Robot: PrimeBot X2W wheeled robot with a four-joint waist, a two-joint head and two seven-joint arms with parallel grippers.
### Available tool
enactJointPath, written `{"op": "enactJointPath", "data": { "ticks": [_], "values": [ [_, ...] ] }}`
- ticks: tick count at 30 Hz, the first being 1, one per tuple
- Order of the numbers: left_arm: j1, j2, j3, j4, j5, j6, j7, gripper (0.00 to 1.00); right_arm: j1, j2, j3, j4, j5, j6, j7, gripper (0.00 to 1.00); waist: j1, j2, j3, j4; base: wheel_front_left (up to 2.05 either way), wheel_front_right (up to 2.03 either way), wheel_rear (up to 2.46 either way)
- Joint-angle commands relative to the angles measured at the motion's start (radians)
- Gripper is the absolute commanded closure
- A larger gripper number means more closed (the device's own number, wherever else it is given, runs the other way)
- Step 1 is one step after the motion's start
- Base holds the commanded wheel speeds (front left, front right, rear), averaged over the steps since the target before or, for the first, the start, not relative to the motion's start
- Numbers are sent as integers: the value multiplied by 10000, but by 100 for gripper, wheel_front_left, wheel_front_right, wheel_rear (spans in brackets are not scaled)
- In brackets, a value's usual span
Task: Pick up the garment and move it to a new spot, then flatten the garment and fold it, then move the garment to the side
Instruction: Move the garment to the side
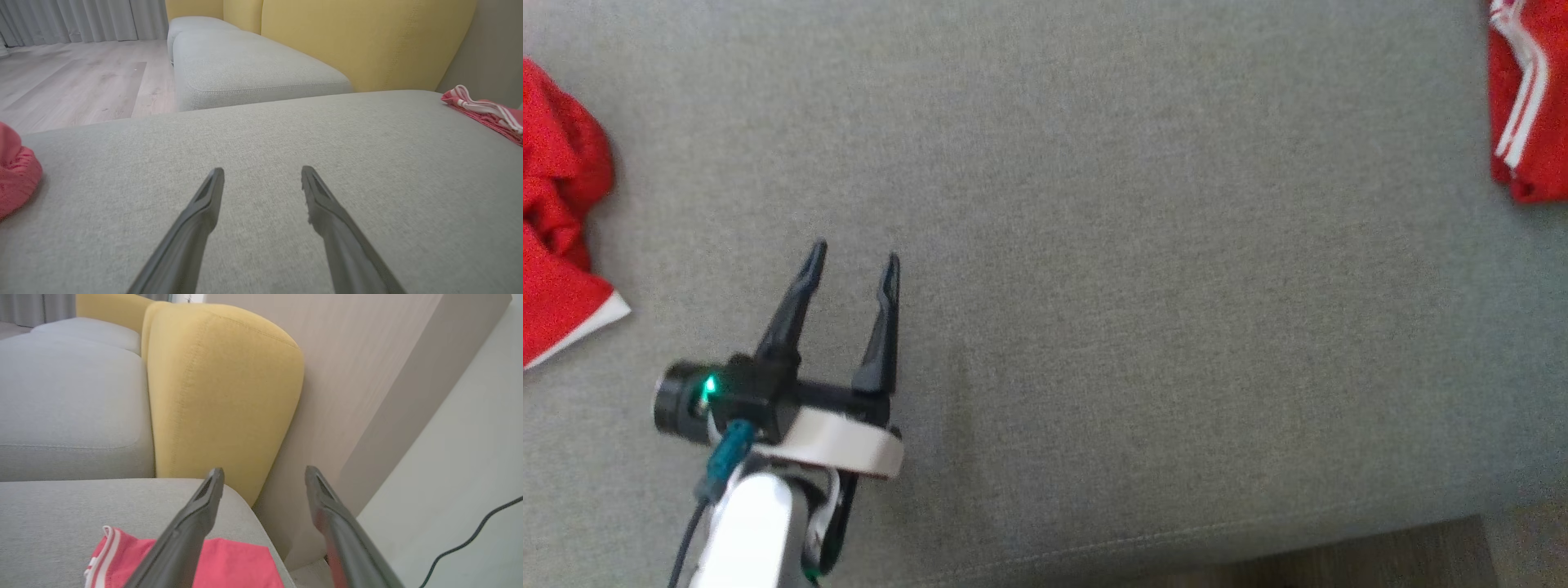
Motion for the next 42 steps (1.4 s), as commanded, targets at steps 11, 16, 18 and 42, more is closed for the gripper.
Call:
{"op": "enactJointPath", "data": {
  "ticks": [11, 16, 18, 42],
  "values": [
    [948, -283, 674, -47, -602, 359, -122, 0, 3677, 1611, 1850, -3566, 1578, -7, -485, 0, 0, 0, -2211, 559, 0, 0, 0],
    [1276, -327, 777, 34, -689, 433, -122, 0, 5507, 2262, 2265, -5102, 1861, -7, -491, 0, 0, 0, -2681, 809, 0, 0, 0],
    [1403, -338, 793, 118, -680, 419, -122, 0, 6376, 2658, 2419, -5697, 1941, -7, -494, 0, 0, 0, -2890, 930, 0, 0, 0],
    [2334, -364, 1509, 1231, -747, 505, -122, 0, 9837, 4133, 3772, -6643, 2587, -7, -522, 0, 0, 0, -3933, 1083, 0, 0, 0]
  ]
}}
